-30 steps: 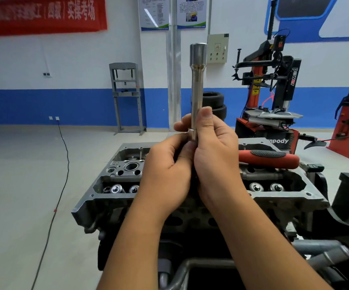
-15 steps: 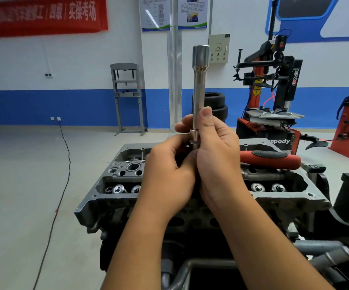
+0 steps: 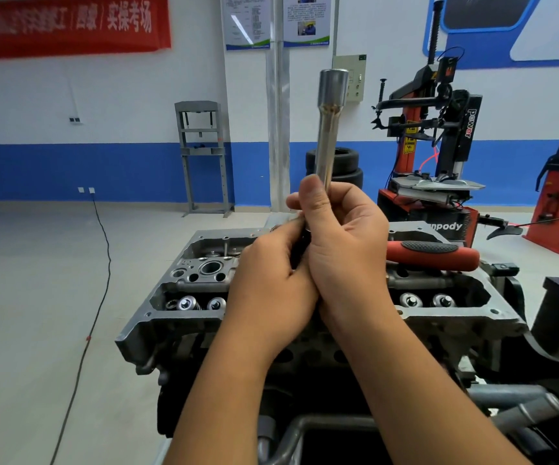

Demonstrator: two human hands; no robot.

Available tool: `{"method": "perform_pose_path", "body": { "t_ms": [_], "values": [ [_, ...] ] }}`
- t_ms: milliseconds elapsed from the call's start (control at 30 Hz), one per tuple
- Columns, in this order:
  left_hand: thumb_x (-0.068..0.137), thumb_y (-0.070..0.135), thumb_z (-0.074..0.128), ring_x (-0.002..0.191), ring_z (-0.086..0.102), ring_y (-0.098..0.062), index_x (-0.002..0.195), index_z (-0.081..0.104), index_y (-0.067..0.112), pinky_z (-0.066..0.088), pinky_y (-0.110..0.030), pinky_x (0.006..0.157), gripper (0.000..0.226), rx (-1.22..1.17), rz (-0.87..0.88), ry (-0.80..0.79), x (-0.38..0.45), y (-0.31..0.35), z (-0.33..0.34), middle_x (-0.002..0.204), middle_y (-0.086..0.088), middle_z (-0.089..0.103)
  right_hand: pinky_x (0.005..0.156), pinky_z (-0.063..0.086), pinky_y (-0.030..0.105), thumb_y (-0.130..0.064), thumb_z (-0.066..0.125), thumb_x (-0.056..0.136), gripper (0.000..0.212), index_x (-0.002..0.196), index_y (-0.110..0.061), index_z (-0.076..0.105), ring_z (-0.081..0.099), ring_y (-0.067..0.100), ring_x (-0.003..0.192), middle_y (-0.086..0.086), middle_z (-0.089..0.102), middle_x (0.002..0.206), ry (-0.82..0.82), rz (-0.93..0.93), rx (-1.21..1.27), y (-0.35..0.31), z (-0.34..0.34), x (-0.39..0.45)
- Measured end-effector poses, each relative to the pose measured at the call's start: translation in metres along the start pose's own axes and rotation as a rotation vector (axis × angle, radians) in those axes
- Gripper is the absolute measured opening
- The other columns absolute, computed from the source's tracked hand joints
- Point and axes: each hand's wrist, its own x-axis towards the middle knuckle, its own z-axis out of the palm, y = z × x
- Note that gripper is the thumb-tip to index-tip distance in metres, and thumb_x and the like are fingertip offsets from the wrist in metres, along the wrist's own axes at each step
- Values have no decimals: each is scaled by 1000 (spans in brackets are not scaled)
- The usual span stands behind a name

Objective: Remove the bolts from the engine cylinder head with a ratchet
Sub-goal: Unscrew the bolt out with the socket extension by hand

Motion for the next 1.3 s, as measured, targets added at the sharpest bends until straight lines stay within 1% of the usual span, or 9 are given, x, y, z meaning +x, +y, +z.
{"method": "perform_pose_path", "body": {
  "t_ms": [133,233,400,567,800,900,1067,1200,1300],
  "values": [
    [103,22,56,93,75,-17,112,72,33,61,-54,81,21,-36,4,30,0,0,-1,97,7,78,86,60,40,-52,55,93,43,91,-11,69,72,15,83,5,77,87,-28,11,-32,1,3,0],
    [91,34,61,85,75,-15,111,73,36,63,-51,76,23,-28,-28,126,0,1,2,91,10,78,85,60,50,-50,64,89,38,95,-13,68,70,19,82,6,76,87,-42,44,35,-1,3,0],
    [84,34,60,71,72,-13,103,77,40,61,-44,64,27,58,2,167,-1,1,3,80,14,76,70,59,33,-52,66,83,38,91,-14,65,69,10,73,0,76,83,-51,6,-12,0,2,0],
    [101,28,55,86,74,-19,110,75,31,61,-48,74,22,-53,3,-4,0,0,-3,91,6,78,86,59,38,-45,55,99,37,89,-11,66,71,13,81,2,75,81,-47,-19,-48,1,5,1],
    [93,14,73,85,77,-8,106,81,25,63,-42,79,19,-63,-10,181,1,-5,1,89,11,80,82,60,49,-29,76,92,20,93,-11,66,67,20,79,17,73,89,-19,44,25,-2,1,0],
    [96,15,71,79,76,-8,99,82,27,60,-35,69,16,-77,-18,139,0,-7,-1,83,11,80,80,60,37,-30,70,97,19,90,-12,67,68,12,75,1,74,81,-34,40,19,-1,1,0],
    [104,21,59,97,76,-19,113,78,28,61,-52,88,22,-156,-4,8,0,-3,-5,98,6,80,90,58,39,-49,62,87,34,84,-16,69,69,11,82,-1,74,80,-45,43,31,-2,2,0],
    [96,15,73,91,77,-10,107,79,24,63,-45,86,15,-117,-10,108,2,-5,-4,94,9,80,86,59,48,-32,76,90,26,94,-9,65,65,17,79,16,70,89,12,72,71,-4,0,0],
    [92,21,78,88,78,-15,104,82,25,63,-48,84,13,-101,-30,144,2,-6,-3,90,8,81,82,60,45,-24,82,86,26,94,-6,64,63,17,76,10,68,85,25,87,55,-4,-1,-1]
  ]
}}
